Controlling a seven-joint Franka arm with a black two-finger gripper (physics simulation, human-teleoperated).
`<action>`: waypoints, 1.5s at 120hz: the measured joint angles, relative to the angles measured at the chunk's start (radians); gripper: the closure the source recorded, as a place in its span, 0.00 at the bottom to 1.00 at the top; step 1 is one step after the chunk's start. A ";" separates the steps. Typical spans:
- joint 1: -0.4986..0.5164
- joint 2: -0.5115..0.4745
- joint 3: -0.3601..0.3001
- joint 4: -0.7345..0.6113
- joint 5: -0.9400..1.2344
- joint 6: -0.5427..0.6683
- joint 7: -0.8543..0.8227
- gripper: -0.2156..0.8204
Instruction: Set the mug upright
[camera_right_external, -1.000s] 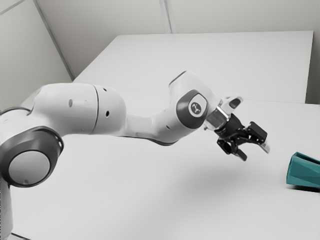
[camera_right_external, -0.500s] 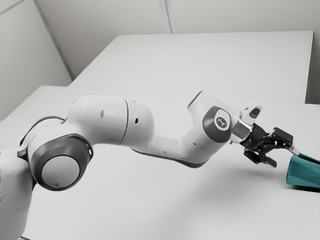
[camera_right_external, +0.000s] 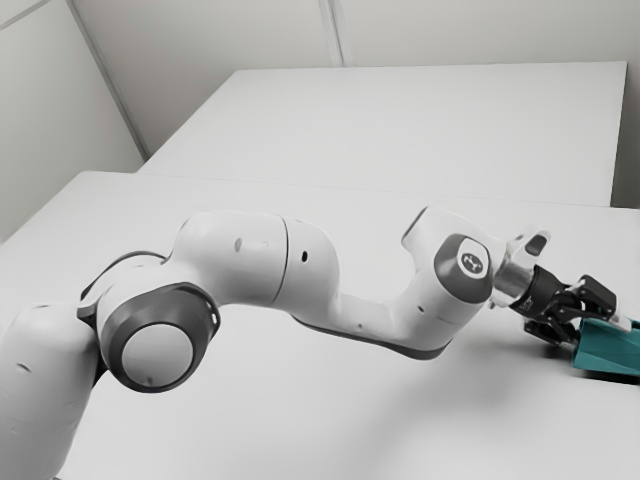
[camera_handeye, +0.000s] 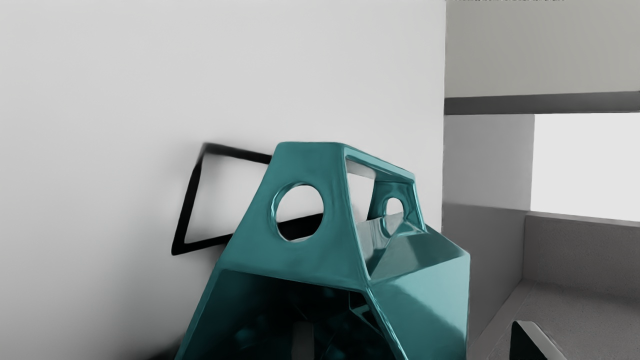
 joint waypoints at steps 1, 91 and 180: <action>0.000 -0.001 0.000 0.000 0.000 0.000 0.001 0.49; 0.051 -0.303 -0.026 -0.238 0.009 -0.004 0.037 0.92; 0.271 -0.684 0.278 -0.437 0.808 -0.533 -0.007 0.93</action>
